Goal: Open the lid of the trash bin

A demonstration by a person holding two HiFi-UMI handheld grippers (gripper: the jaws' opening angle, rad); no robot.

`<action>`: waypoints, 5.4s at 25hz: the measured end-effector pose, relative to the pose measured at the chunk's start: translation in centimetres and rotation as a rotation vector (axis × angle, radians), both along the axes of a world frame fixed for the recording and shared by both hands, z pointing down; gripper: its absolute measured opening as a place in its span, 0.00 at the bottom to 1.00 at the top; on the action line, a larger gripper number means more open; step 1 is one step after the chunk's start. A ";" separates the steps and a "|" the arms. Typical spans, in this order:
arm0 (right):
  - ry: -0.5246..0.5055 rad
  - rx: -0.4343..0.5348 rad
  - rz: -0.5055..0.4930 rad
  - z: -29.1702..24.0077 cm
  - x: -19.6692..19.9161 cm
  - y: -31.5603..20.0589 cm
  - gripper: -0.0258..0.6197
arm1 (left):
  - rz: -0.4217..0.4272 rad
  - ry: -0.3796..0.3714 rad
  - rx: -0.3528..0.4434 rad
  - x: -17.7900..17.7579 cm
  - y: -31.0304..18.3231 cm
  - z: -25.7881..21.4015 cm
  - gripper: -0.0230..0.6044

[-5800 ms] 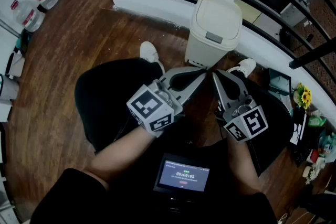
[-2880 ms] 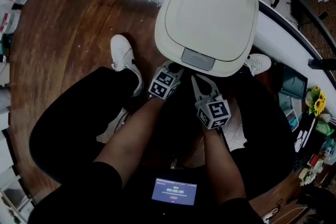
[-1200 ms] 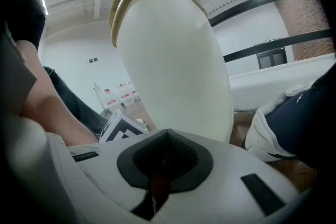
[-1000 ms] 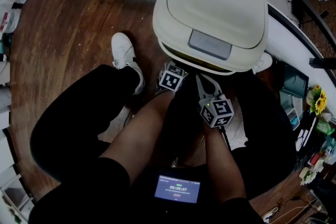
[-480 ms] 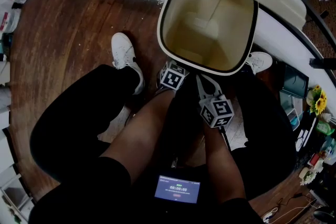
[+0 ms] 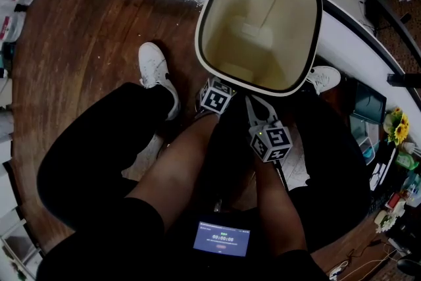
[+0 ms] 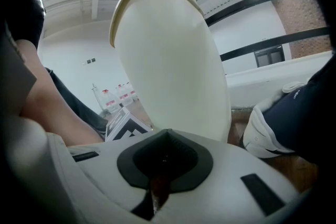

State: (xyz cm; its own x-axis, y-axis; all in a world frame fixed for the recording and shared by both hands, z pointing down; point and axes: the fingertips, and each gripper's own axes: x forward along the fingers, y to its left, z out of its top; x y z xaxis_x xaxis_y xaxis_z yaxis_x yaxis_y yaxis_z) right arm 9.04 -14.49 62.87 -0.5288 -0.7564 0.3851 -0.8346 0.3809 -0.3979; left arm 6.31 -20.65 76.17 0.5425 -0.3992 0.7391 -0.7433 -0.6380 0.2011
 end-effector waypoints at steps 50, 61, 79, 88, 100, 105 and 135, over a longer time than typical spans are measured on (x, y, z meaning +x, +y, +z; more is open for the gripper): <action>0.021 0.069 -0.196 -10.0 -4.3 5.4 0.07 | 0.136 0.216 0.207 -1.6 9.7 -16.7 0.10; 0.035 0.189 -0.184 -22.1 -5.0 11.4 0.07 | 0.162 0.411 0.372 -5.7 16.0 -33.6 0.10; 0.010 0.561 -0.308 -39.5 -10.2 28.3 0.07 | 0.392 0.654 0.538 -9.1 35.2 -51.6 0.10; -0.011 0.615 -0.294 -40.4 -11.4 31.2 0.07 | 0.382 0.686 0.561 -9.3 37.5 -50.7 0.10; -0.041 0.601 -0.248 -39.2 -10.5 30.0 0.07 | 0.346 0.668 0.668 -10.3 36.5 -50.8 0.10; -0.045 0.582 -0.234 -38.5 -10.1 29.7 0.07 | 0.346 0.680 0.664 -10.4 36.4 -50.6 0.10; 0.000 0.575 -0.245 -37.5 -10.3 29.8 0.07 | 0.344 0.667 0.624 -10.6 36.0 -49.6 0.10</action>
State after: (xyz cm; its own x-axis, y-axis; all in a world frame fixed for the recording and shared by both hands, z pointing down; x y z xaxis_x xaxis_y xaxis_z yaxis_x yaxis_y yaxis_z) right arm -1.25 15.30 25.36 -0.7131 -0.6994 -0.0480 -0.6959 0.7145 -0.0723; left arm -4.29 15.36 26.54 0.9329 -0.3565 -0.0520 -0.3530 -0.9333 0.0657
